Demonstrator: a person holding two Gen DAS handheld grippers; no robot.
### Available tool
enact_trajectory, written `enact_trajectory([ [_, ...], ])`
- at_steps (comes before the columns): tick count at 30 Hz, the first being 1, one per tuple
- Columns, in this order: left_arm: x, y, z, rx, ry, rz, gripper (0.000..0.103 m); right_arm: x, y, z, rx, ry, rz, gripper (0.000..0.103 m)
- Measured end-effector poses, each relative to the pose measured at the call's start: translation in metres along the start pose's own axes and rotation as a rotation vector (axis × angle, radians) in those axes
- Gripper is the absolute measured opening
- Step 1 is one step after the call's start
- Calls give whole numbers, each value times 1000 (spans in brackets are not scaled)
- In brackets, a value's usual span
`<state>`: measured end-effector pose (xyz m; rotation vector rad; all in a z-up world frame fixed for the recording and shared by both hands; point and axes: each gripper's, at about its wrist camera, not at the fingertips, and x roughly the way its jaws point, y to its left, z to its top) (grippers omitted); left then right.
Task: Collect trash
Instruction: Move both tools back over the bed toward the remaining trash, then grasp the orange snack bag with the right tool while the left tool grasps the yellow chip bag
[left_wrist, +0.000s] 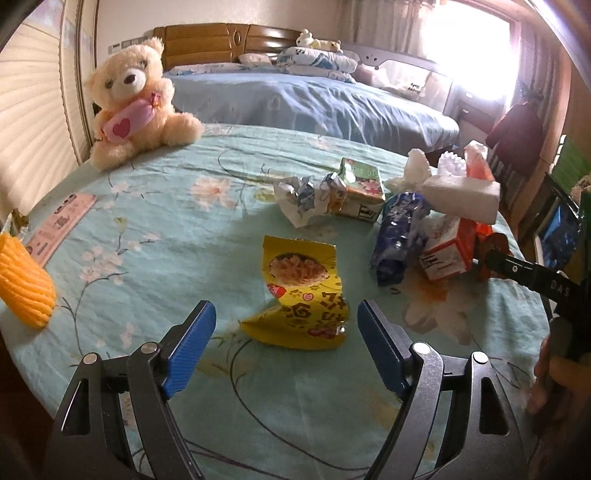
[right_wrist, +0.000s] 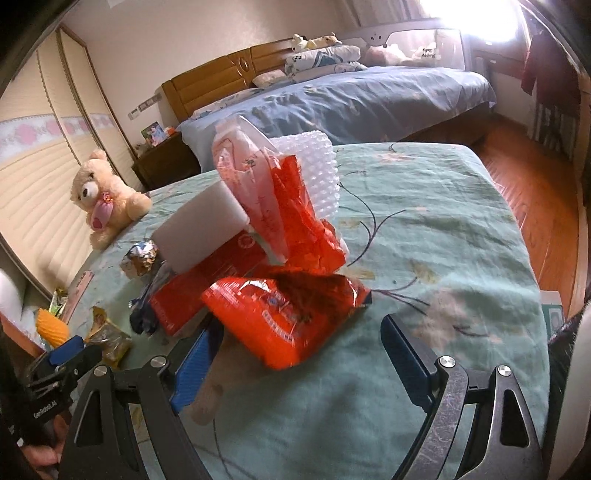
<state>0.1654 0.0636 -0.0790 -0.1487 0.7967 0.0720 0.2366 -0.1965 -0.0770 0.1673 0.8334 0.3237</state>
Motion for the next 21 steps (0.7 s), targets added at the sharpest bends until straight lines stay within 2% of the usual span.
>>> enact_trajectory([
  [1, 2, 0, 0, -4, 5, -8, 81, 2, 1, 1, -3, 3, -3, 88],
  [3, 3, -1, -1, -3, 11, -27, 74, 4, 1, 1, -9, 0, -15, 88],
  [5, 5, -3, -2, 13, 22, -40, 58, 4, 0, 1, -7, -4, -24, 84],
  [6, 6, -5, -2, 19, 26, -46, 55, 3, 0, 1, -5, -10, -27, 79],
  [7, 6, -7, -3, 26, 28, -54, 49, 2, -1, 1, -3, -15, -36, 64],
  [8, 6, -8, -3, 30, 30, -59, 46, 1, -2, 1, -1, -13, -43, 56],
  [9, 5, -11, -4, 35, 28, -66, 41, 1, -4, 1, 3, -8, -50, 41],
  [10, 4, -13, -4, 40, 28, -73, 30, 0, -6, 1, 7, -6, -51, 28],
  [11, 3, -16, -5, 46, 31, -86, 28, -2, -7, 0, 10, -7, -55, 22],
  [13, 0, -21, -7, 49, 32, -107, 22, -7, -9, -1, 9, -14, -60, 15],
  [21, -13, -53, -10, 112, 17, -170, 21, -39, -19, -15, 32, -38, -45, 13],
])
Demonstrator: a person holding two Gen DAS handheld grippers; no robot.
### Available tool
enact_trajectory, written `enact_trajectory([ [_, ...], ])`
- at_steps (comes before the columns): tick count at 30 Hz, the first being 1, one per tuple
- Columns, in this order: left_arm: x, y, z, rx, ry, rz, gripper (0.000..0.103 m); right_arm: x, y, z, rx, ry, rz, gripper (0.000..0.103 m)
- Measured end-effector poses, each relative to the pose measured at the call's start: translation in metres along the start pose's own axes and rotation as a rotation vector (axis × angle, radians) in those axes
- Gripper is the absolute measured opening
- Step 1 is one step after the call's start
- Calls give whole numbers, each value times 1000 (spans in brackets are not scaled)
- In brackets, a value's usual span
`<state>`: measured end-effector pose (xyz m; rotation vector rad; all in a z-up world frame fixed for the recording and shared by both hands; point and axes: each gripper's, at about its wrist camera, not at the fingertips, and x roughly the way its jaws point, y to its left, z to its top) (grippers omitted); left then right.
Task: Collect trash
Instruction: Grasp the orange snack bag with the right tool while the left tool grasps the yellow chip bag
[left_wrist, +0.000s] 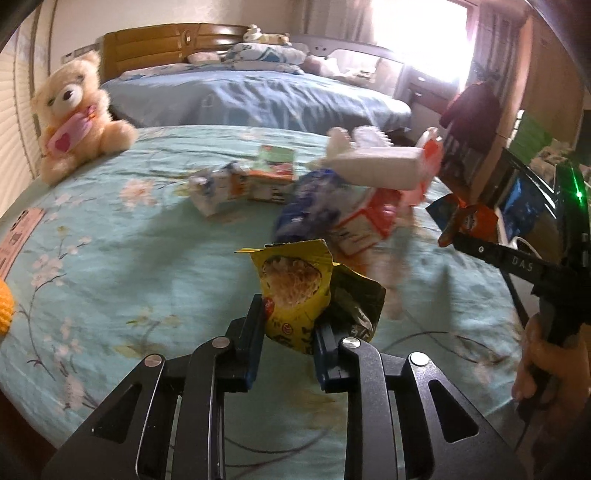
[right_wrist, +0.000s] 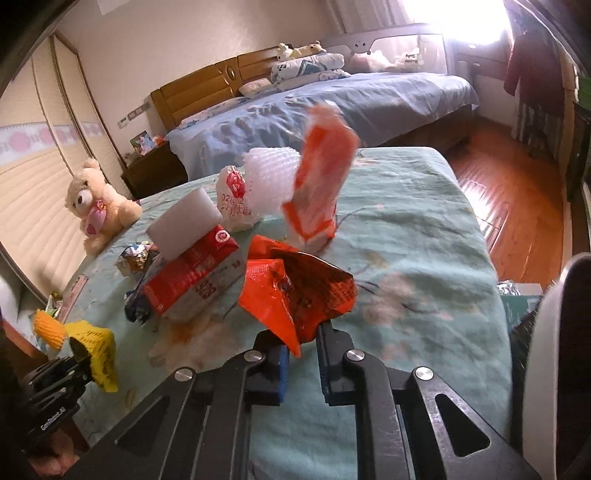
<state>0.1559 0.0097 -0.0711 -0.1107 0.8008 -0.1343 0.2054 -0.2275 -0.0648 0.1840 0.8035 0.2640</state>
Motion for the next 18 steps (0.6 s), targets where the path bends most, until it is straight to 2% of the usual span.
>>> enact_trajectory([
  [18, 1, -79, 6, 149, -1, -127, 22, -58, -36, -33, 94, -36, -4, 13],
])
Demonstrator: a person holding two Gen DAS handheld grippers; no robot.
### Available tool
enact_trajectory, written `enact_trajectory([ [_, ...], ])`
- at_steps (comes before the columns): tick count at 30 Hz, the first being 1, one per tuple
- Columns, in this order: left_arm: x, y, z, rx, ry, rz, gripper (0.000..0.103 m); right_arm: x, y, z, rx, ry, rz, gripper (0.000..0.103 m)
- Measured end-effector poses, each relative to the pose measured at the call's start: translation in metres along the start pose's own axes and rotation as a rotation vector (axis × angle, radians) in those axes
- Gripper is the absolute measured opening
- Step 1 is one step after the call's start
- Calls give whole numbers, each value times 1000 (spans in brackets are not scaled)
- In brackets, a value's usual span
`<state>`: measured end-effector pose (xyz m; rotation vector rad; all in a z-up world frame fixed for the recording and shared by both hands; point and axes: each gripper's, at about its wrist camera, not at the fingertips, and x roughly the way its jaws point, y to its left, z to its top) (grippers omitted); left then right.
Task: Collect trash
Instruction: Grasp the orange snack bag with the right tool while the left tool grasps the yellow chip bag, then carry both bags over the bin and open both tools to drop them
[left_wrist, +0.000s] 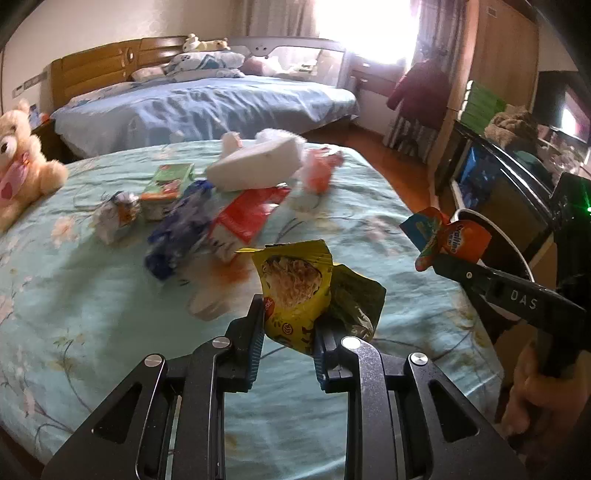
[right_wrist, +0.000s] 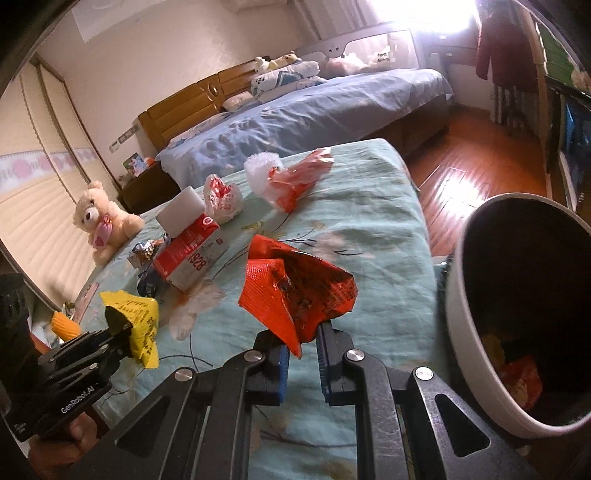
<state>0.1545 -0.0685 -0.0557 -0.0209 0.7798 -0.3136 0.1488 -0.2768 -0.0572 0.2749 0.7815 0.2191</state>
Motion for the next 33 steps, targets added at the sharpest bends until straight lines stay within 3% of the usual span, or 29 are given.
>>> enact_trajectory([
  [19, 9, -72, 14, 115, -3, -116, 21, -62, -49, -5, 68, -95, -86, 13],
  [33, 23, -124, 24, 200, 17, -170, 21, -84, -96, -10, 151, -124, -165, 13],
])
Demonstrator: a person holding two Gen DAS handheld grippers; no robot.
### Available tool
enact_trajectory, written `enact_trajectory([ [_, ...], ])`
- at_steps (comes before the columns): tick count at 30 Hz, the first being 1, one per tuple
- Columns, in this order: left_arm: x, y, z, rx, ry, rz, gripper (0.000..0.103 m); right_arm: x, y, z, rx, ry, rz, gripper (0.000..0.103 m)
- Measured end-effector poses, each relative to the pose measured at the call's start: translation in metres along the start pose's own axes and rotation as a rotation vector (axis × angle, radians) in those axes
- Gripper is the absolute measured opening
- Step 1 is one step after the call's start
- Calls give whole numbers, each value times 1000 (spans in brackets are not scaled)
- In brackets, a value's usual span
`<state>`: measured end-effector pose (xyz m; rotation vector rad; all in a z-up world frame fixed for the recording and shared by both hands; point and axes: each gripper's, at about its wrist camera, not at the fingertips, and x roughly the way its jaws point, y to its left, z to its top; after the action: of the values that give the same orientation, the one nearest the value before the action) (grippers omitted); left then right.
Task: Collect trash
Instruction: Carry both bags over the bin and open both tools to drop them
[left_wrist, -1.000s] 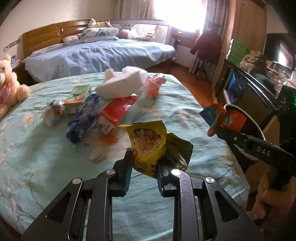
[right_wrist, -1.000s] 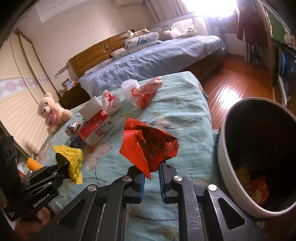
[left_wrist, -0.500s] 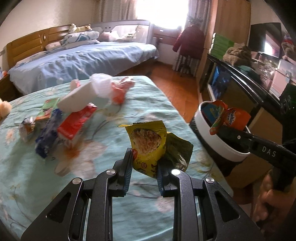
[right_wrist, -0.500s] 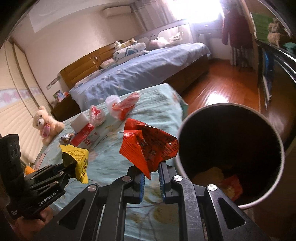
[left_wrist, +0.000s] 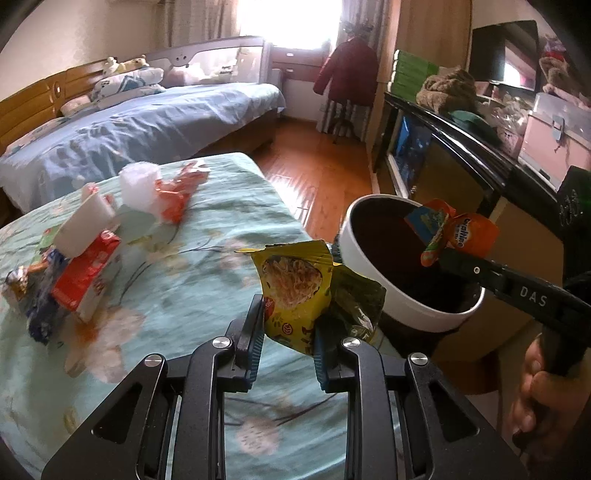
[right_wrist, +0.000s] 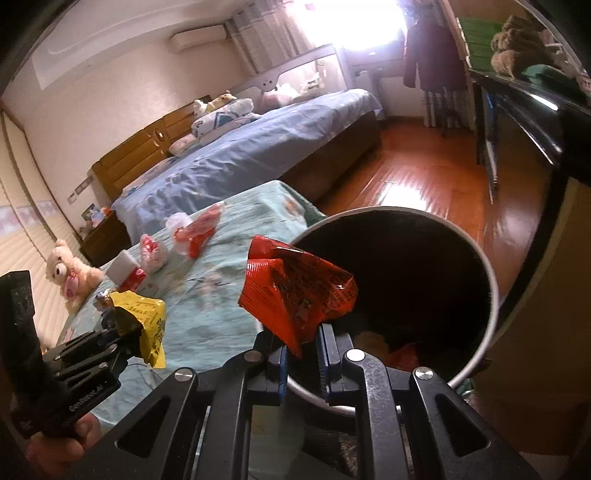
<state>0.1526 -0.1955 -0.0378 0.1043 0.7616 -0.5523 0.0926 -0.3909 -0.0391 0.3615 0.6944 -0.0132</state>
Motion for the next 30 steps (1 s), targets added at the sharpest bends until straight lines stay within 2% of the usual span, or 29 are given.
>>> enact_trajectory([
  [10, 15, -29, 14, 62, 10, -32, 21, -9, -27, 1, 39, -9, -45, 13],
  [30, 40, -74, 43, 117, 24, -86, 23, -7, -61, 9, 86, 10, -93, 17],
])
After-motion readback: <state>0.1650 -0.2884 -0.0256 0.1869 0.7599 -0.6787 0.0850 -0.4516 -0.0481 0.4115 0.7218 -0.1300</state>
